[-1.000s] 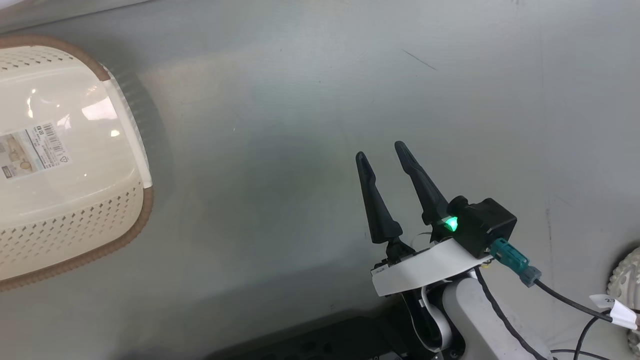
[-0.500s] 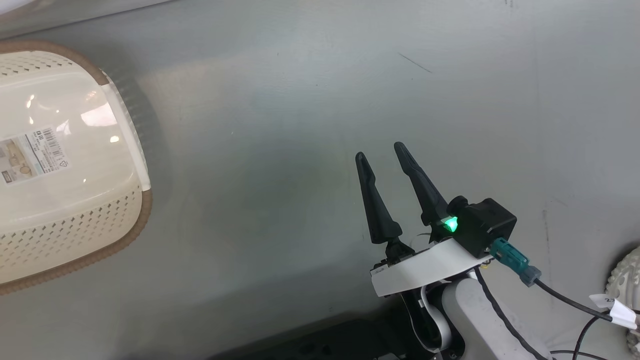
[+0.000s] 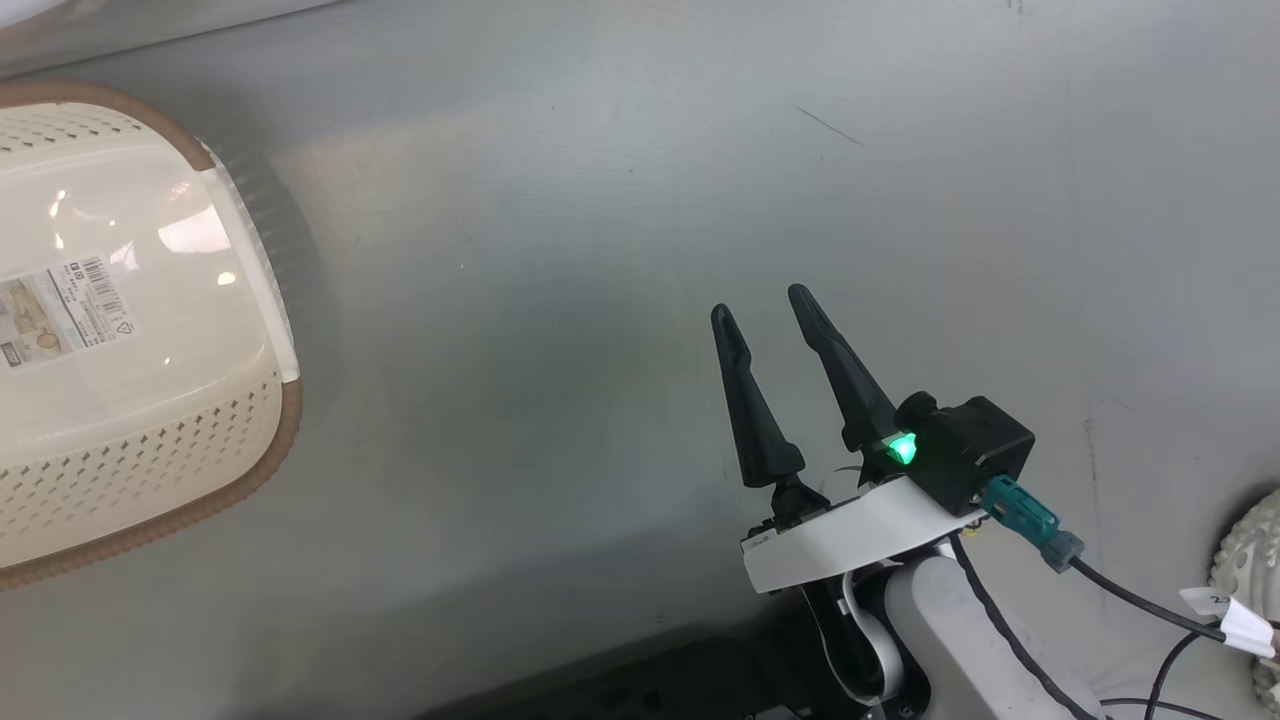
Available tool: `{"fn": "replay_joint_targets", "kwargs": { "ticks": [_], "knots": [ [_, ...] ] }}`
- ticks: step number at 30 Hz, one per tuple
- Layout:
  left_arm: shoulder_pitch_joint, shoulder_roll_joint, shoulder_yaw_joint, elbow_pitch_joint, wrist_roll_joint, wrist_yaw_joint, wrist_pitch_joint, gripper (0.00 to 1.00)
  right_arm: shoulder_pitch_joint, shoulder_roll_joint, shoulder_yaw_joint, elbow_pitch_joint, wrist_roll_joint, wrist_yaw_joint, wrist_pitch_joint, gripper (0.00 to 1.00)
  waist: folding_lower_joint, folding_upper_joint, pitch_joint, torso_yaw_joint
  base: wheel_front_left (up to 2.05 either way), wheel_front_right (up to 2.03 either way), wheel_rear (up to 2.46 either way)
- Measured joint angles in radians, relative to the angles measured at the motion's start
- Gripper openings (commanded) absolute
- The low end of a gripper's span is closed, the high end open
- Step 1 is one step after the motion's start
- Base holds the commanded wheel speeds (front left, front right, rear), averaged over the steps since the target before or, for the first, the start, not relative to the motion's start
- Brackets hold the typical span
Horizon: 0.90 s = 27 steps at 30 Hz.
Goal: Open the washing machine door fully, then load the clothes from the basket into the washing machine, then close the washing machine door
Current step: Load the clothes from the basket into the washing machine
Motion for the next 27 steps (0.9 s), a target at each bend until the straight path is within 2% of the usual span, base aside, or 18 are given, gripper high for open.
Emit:
{"fn": "replay_joint_targets", "kwargs": {
  "ticks": [1,7,18,27],
  "knots": [
    [0.000,0.000,0.001,0.007,-0.001,0.000,-0.002,1.00,0.000,0.000,-0.001,0.000,0.000,0.000,0.000,1.00,0.0000,0.0000,0.001,0.000,0.00,0.00,0.00],
    [0.000,-0.009,-0.007,0.033,-0.022,0.000,-0.030,1.00,-0.001,0.001,-0.022,0.002,-0.002,0.000,0.000,1.00,0.0000,0.0000,0.000,0.009,0.00,0.00,0.00],
    [0.069,-0.094,-0.047,0.085,-0.047,0.000,-0.130,1.00,-0.028,0.000,-0.088,0.032,-0.038,0.000,0.000,1.00,0.0000,0.0000,-0.049,0.062,0.00,0.00,0.00],
    [0.150,-0.139,-0.087,0.116,-0.073,0.000,-0.160,1.00,-0.028,0.000,-0.109,0.073,-0.054,0.000,0.000,1.00,0.0000,0.0000,-0.124,0.106,0.00,0.00,0.00]
  ]
}}
